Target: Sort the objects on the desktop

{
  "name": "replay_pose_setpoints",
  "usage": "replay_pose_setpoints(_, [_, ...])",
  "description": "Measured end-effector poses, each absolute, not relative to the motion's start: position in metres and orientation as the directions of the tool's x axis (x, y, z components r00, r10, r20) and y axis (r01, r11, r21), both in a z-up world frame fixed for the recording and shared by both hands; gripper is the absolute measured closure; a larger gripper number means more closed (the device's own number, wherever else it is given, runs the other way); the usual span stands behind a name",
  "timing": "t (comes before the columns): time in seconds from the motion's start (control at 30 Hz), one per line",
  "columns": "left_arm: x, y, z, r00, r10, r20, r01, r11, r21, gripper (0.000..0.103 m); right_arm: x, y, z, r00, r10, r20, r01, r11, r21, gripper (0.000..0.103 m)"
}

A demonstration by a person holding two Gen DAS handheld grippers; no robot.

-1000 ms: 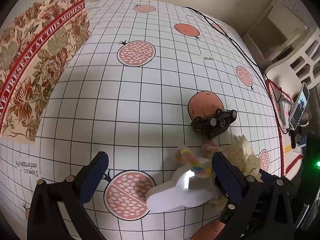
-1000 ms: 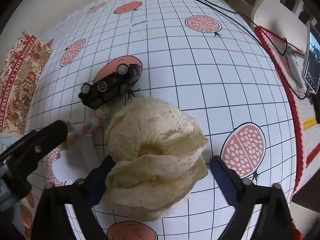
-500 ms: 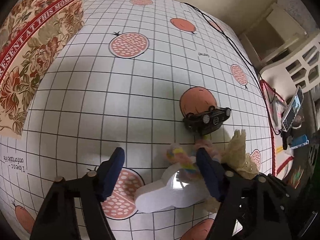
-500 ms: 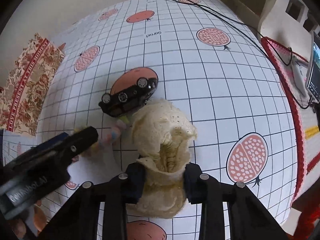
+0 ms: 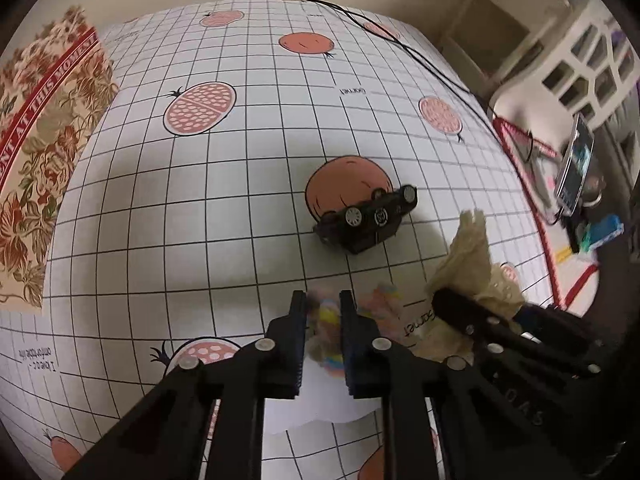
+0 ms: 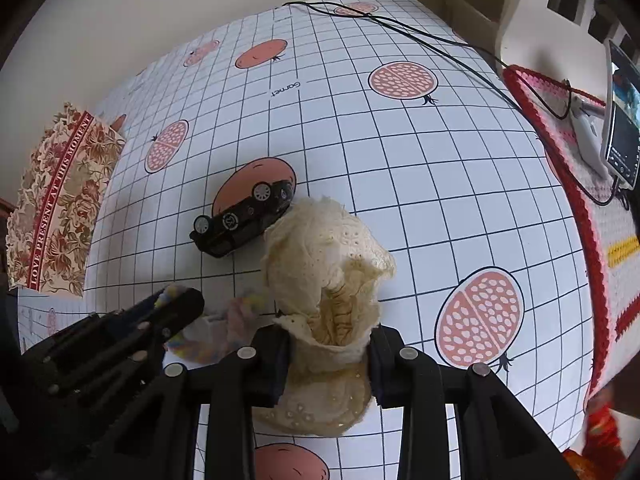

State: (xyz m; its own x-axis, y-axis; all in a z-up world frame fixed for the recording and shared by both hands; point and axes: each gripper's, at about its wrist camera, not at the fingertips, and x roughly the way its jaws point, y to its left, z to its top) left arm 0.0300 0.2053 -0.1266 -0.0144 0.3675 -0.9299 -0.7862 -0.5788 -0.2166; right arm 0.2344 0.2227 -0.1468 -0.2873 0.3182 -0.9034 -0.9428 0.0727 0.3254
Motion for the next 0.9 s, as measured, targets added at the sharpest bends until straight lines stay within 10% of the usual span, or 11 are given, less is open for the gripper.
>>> replay_pose_setpoints(0.9, [0.000, 0.182, -0.057, -0.144, 0.573, -0.807, -0.743, -0.601, -0.295, 0.094, 0.213, 0.222, -0.053, -0.253, 0.706, -0.661, -0.910, 0.057, 0.410, 0.069])
